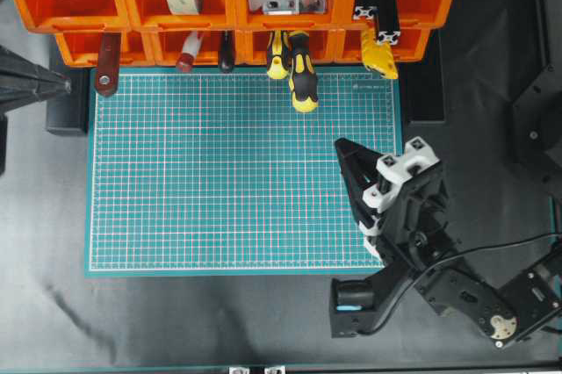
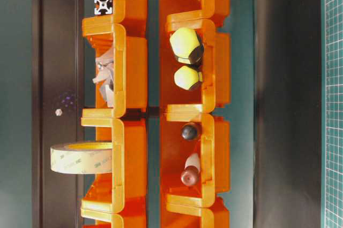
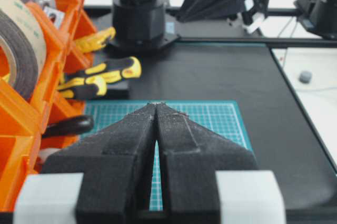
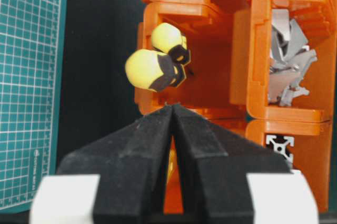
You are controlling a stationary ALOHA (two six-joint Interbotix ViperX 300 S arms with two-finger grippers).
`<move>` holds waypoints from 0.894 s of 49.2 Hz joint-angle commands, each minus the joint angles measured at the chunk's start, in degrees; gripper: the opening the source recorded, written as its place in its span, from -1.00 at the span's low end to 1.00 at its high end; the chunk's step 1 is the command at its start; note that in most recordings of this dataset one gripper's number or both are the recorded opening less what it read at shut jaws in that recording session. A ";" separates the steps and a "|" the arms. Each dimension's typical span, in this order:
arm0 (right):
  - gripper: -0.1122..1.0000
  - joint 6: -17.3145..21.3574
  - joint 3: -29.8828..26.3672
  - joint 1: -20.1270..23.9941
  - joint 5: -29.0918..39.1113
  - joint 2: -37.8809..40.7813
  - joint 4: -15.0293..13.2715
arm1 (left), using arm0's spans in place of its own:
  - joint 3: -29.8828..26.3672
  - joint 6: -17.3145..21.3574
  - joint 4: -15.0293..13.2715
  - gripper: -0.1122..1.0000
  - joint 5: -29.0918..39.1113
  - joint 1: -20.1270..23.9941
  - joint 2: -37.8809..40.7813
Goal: Pick screwdriver from container rack with right arm.
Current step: 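Move the right gripper toward the yellow-black screwdriver hanging in the rack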
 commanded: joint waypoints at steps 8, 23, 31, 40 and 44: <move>-0.66 0.00 -1.14 -0.26 -0.53 0.09 -0.62 | -1.76 -0.18 0.18 -0.80 0.62 -0.35 0.26; 0.65 0.26 -0.18 -2.11 -1.41 2.11 -1.76 | -1.76 -0.35 0.26 -0.80 1.85 -0.62 0.26; 0.72 0.44 -0.44 -2.72 0.53 5.10 -4.22 | -1.76 -0.35 0.18 -0.80 1.93 -0.79 0.26; 0.72 0.70 -0.18 -5.62 0.26 7.12 -4.31 | -1.76 -0.79 0.18 -0.80 1.93 -0.79 0.26; 0.72 0.70 -0.26 -7.56 -0.53 7.38 -4.75 | -1.76 -1.67 0.18 -0.80 1.93 -0.79 0.26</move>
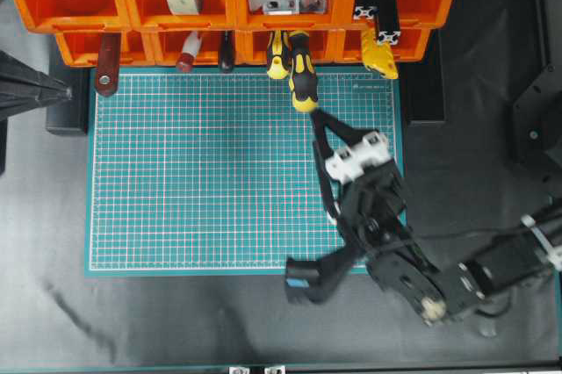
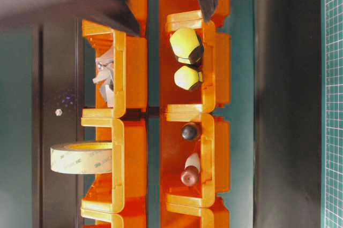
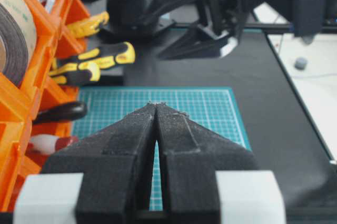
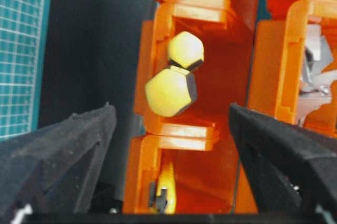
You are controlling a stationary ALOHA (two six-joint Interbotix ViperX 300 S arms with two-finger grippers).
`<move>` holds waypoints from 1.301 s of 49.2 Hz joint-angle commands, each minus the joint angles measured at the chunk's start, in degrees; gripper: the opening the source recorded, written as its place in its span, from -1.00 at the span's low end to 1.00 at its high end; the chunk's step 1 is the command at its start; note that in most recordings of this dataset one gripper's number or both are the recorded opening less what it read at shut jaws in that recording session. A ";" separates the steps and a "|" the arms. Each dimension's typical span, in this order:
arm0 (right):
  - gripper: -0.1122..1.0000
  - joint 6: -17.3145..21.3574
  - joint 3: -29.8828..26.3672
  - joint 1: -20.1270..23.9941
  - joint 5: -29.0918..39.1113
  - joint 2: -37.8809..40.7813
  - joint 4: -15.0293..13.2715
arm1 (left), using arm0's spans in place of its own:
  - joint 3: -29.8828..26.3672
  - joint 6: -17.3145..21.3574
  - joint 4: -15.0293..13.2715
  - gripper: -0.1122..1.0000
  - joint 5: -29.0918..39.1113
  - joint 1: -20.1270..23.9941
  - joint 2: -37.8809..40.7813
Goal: Pick screwdriver from container rack with right arm.
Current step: 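Move the right gripper toward the yellow-black screwdriver hanging in the rack, then close the right gripper on the yellow-black screwdriver handle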
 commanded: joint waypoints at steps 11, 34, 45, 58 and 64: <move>0.71 0.26 0.44 -5.45 -2.46 -0.44 -0.70 | -1.76 -1.49 0.18 -0.80 1.58 -0.18 0.09; 0.68 2.11 0.88 -9.14 -7.38 -0.44 -0.44 | -1.67 -1.49 0.09 -0.80 1.85 0.09 0.00; 0.41 3.43 0.79 -8.70 -7.38 -0.44 0.79 | -1.76 -1.49 0.09 -0.80 1.85 0.18 0.00; -0.05 3.16 -0.18 -7.65 -6.42 -0.09 1.58 | -1.67 -1.49 0.18 -0.80 1.85 0.18 0.00; -0.05 3.08 -1.23 -7.47 -4.22 0.00 1.67 | -1.67 -1.58 0.09 -0.80 1.85 0.18 0.00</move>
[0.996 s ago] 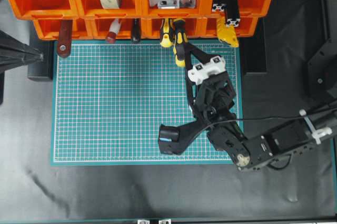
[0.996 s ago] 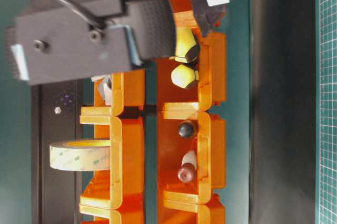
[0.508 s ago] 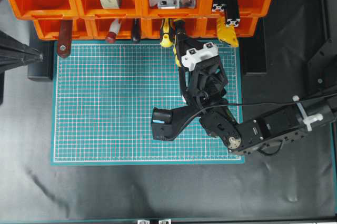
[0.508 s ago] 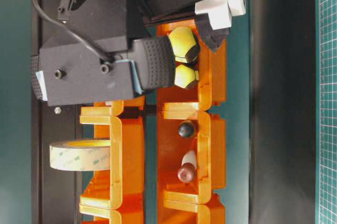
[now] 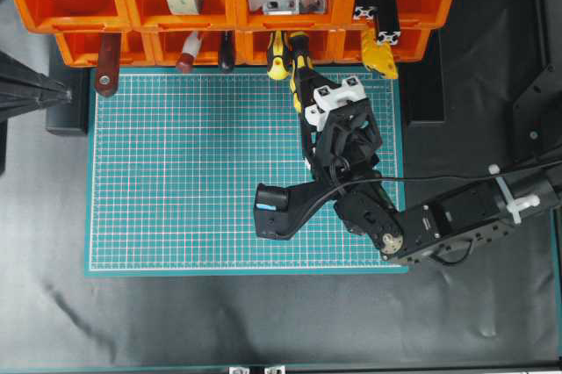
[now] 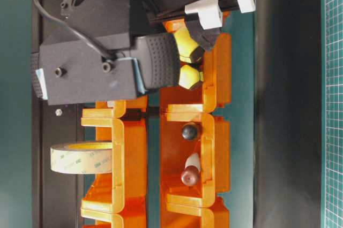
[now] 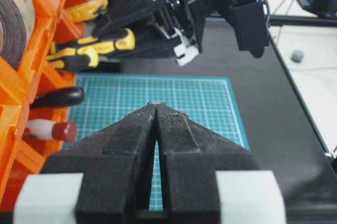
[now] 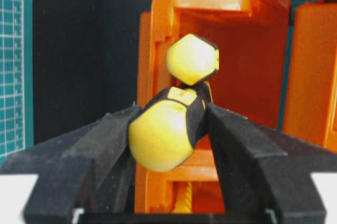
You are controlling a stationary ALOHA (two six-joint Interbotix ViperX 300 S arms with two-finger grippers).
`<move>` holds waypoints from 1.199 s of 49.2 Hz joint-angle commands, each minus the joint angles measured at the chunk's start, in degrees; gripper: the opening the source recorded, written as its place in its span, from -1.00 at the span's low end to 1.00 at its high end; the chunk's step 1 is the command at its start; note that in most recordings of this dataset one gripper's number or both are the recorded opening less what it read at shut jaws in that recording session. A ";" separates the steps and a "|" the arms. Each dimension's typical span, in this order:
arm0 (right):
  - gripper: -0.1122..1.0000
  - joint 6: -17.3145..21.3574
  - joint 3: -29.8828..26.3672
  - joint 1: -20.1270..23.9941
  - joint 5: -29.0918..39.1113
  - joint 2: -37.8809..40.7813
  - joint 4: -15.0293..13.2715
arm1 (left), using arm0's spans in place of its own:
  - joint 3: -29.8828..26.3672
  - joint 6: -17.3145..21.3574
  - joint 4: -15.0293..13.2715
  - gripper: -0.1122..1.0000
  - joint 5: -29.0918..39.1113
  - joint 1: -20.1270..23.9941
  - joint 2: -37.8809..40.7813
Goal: Pick screwdriver from container rack with right arm.
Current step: 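Close the right gripper on the yellow-black screwdriver handle, then pull the screwdriver out of the rack toward the mat's near edge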
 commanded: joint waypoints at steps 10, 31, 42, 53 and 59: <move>-0.05 -0.35 -3.78 1.23 4.48 -0.79 -0.09 | -1.58 -0.44 0.18 -0.80 -0.26 0.09 0.26; -0.06 -0.62 -5.80 3.96 10.02 -1.32 -0.09 | -1.49 -0.53 0.18 -0.80 -0.26 0.00 0.26; -0.06 -0.70 -6.68 7.91 14.33 -1.41 1.76 | -1.49 -0.53 0.18 -0.80 -0.26 0.00 0.26; -0.06 -2.37 -9.58 13.97 18.11 -1.58 2.37 | -1.49 -0.53 0.18 -0.80 -0.26 0.00 0.26; -0.06 -6.94 -11.07 17.75 19.16 -1.23 2.37 | -1.49 -0.62 0.18 -0.80 -0.35 -0.09 0.26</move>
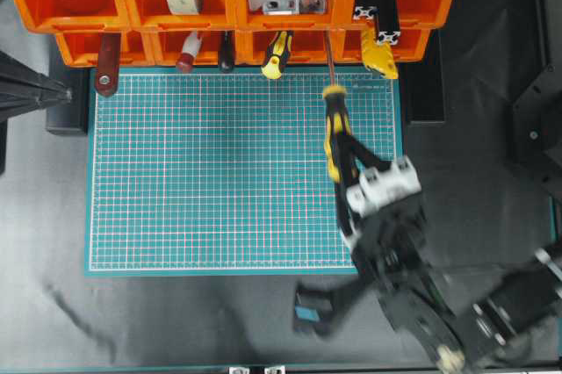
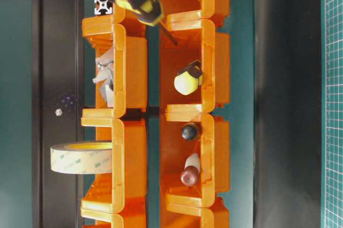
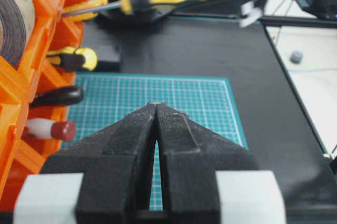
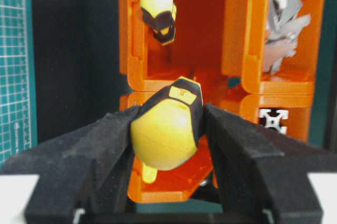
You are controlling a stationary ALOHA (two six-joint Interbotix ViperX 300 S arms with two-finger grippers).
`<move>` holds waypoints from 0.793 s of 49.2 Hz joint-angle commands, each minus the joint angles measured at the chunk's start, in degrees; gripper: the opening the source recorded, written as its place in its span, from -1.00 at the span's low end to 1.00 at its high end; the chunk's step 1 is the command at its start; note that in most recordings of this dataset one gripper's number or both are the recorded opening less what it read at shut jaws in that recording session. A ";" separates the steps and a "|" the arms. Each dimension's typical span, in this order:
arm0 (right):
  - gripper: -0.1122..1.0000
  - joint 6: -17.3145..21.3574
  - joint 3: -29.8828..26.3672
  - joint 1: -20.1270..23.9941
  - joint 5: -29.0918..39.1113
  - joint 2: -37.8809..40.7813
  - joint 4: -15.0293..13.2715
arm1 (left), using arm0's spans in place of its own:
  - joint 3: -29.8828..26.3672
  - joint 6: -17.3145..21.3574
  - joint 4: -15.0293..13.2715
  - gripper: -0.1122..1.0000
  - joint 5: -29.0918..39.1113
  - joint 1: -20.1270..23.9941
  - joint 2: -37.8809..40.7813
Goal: Pick screwdriver from container rack with right arm.
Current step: 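Pull the screwdriver out of the rack toward the mat's near edge, then swing the held screwdriver over the mat, tip pointing left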
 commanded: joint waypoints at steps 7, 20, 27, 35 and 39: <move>-0.06 -6.24 -4.13 6.33 3.08 -0.97 -0.26 | -1.49 -0.97 0.18 -0.80 -0.53 -0.18 0.09; -0.06 -6.94 -7.91 13.80 3.69 0.79 0.09 | -1.49 -3.25 0.18 -0.80 0.53 -0.44 -1.76; -0.06 -7.38 -8.53 16.96 2.37 1.41 1.76 | -1.67 -3.25 0.26 -0.80 0.62 -0.44 -3.08; -0.06 -8.88 -6.06 18.11 -2.11 1.49 5.19 | -1.49 -3.25 0.18 -0.80 0.62 0.18 -4.83; -0.06 -9.49 -4.22 17.93 -5.98 1.41 6.06 | -1.58 -3.34 0.26 -0.80 0.62 0.18 -5.10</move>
